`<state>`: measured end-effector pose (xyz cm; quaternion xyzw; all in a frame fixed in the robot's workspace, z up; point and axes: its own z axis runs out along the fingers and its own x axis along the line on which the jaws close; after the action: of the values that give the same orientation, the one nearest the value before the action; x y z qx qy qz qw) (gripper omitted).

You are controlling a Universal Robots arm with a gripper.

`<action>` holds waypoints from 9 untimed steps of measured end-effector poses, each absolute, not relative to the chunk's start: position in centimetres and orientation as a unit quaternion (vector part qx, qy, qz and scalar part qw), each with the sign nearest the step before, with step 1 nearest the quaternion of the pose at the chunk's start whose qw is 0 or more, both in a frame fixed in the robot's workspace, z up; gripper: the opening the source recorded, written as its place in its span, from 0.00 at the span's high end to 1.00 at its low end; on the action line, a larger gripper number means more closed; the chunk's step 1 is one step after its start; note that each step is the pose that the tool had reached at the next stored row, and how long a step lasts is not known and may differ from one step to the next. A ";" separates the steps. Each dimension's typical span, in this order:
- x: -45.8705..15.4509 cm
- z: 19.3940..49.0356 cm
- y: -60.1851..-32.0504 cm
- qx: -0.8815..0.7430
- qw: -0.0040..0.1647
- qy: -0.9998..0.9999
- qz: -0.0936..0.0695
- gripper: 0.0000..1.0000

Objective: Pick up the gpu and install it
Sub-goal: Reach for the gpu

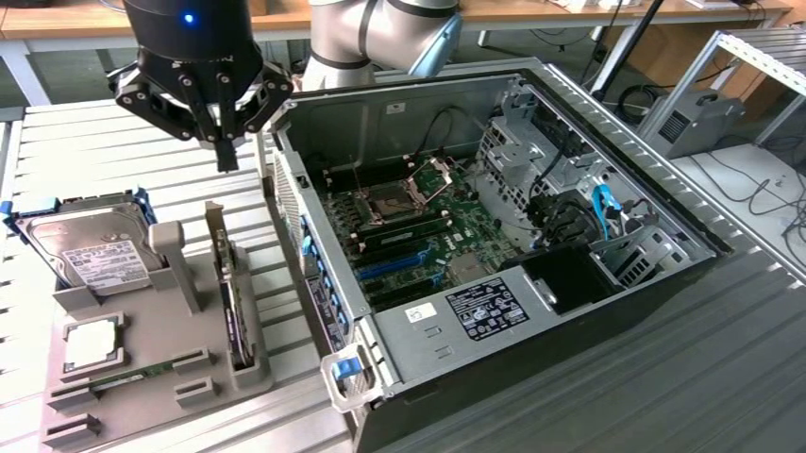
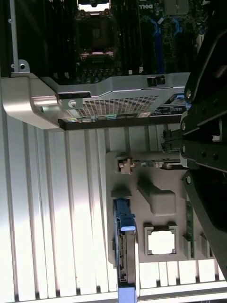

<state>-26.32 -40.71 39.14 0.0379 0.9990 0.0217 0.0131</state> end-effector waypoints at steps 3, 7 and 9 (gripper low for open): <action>-26.4 39.1 -40.8 0.038 0.013 0.999 0.022 0.89; -26.4 39.1 -40.9 0.038 0.013 0.999 0.022 0.89; -26.4 39.1 -40.9 0.038 0.013 0.999 0.022 0.89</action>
<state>-26.42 -40.90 39.12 0.0379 0.9990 0.0217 0.0131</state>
